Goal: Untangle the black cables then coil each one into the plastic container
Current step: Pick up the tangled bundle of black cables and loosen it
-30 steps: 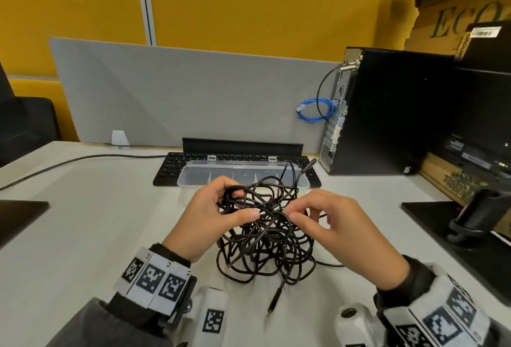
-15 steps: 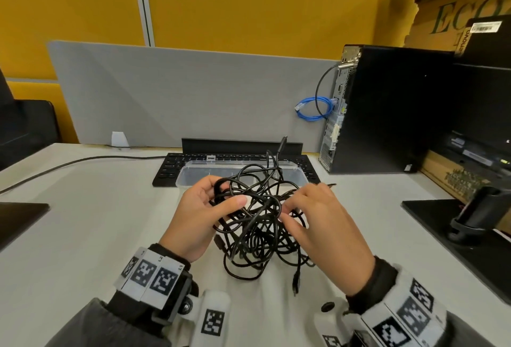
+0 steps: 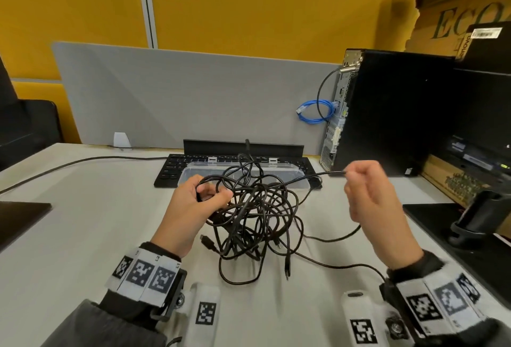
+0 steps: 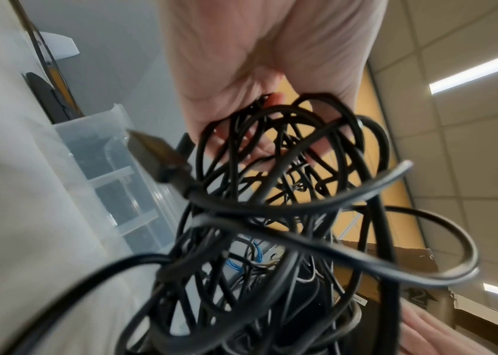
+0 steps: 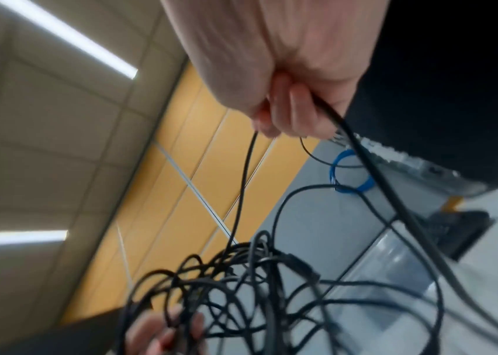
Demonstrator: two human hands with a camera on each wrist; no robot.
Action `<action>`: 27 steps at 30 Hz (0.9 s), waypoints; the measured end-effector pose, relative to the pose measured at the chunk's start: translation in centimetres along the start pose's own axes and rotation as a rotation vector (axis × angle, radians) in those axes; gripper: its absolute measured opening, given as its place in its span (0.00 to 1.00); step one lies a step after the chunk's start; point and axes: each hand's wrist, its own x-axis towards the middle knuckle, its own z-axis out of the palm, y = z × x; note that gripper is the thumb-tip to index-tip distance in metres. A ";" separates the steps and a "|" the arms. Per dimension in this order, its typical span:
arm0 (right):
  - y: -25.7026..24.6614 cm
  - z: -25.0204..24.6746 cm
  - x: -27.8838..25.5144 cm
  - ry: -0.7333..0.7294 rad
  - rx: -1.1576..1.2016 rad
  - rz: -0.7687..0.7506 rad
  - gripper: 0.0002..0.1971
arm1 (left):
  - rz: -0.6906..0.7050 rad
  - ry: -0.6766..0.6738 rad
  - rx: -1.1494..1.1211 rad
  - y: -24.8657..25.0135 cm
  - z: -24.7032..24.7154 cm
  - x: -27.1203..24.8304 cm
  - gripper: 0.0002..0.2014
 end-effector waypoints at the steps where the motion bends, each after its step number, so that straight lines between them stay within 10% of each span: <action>1: 0.0 0.3 0.0 -0.077 -0.157 -0.079 0.05 | -0.001 -0.010 0.008 0.0 0.1 -0.1 0.10; 6: -1.9 1.9 0.3 -0.241 -0.698 -0.350 0.13 | 0.033 0.009 0.017 0.2 0.2 -0.4 0.18; 13: 0.6 -0.4 1.6 0.252 0.038 -0.004 0.21 | 0.018 0.064 0.090 0.6 0.0 -0.3 0.22; 21: -1.2 2.4 -1.0 -0.351 -0.856 -0.268 0.18 | 0.050 0.076 -0.026 0.8 0.4 -0.5 0.15; 27: -2.9 4.3 -1.0 -0.271 -0.979 -0.395 0.14 | 0.071 0.104 -0.019 0.7 0.7 -0.6 0.16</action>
